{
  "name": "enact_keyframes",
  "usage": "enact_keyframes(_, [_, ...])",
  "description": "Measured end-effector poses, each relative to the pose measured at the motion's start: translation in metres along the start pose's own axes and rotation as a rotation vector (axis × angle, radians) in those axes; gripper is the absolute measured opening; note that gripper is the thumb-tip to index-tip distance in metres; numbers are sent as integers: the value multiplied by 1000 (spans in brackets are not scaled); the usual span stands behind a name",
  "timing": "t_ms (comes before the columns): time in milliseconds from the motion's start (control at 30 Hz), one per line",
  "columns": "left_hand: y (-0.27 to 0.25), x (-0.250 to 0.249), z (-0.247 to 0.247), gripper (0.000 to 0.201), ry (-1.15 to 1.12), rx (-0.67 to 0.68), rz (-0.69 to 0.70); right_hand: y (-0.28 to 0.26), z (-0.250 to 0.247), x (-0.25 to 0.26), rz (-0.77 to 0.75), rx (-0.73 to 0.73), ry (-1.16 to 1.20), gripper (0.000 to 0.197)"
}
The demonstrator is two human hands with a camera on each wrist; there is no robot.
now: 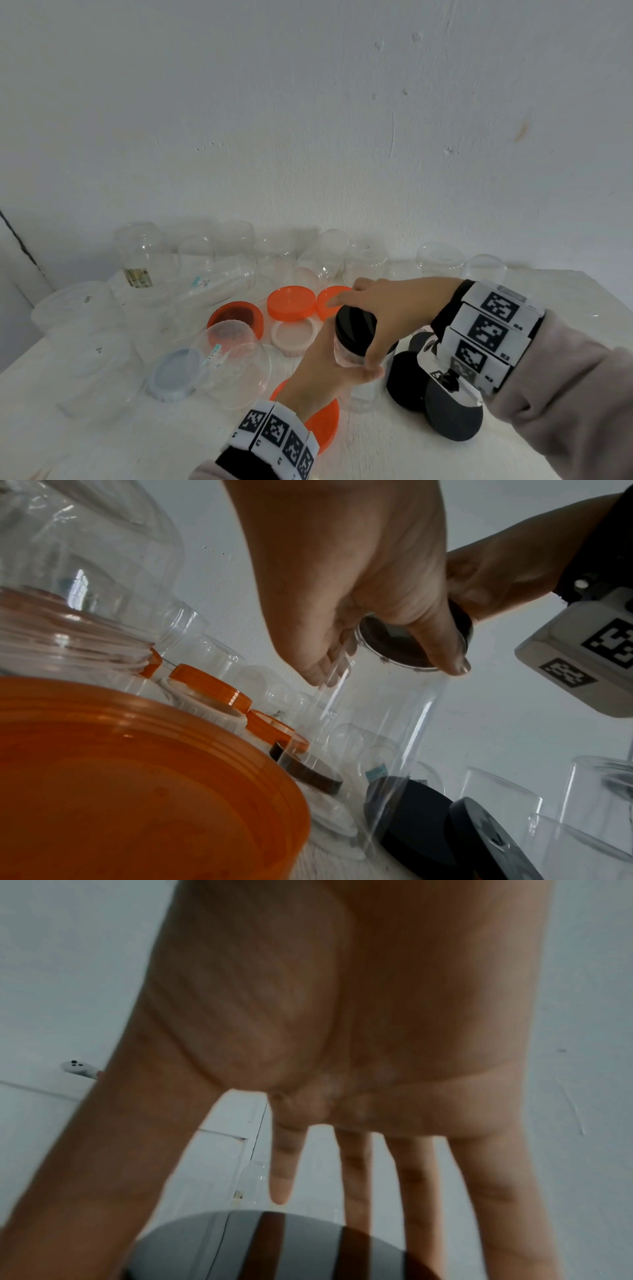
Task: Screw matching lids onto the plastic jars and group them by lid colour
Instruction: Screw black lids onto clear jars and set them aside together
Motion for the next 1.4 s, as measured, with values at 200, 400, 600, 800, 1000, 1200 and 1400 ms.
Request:
enact_keyframes(200, [0, -3, 0, 80, 8, 2, 24, 1, -3, 1, -66, 16, 28, 77])
enact_keyframes(400, [-1, 3, 0, 76, -1, 3, -12, 5, 1, -5, 8, -82, -7, 73])
enact_keyframes(600, [1, 1, -1, 77, 12, -12, 0, 1, -1, -1, -35, 9, 19, 85])
enact_keyframes(800, [1, 1, 0, 77, 0, -9, 18, 1, -4, 1, -74, -3, 32, 77])
enact_keyframes(1000, [-1, 0, 1, 74, -28, 5, 26, 1, 1, -3, -41, -58, -21, 76])
enact_keyframes(1200, [-2, -2, 1, 72, -47, 0, 46, -5, 10, -6, -57, -127, -12, 68])
enact_keyframes(1400, [-3, -4, 2, 74, -62, 7, 63, -3, 26, -3, -27, -313, 10, 60])
Point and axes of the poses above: each hand's wrist, its own y-axis towards the middle knuckle, its own z-axis out of the palm, x = y × z, the point moved 6 cm from there along y, towards the middle knuckle, and after that the axes turned 4 degrees about y, right-handed, at the moved point
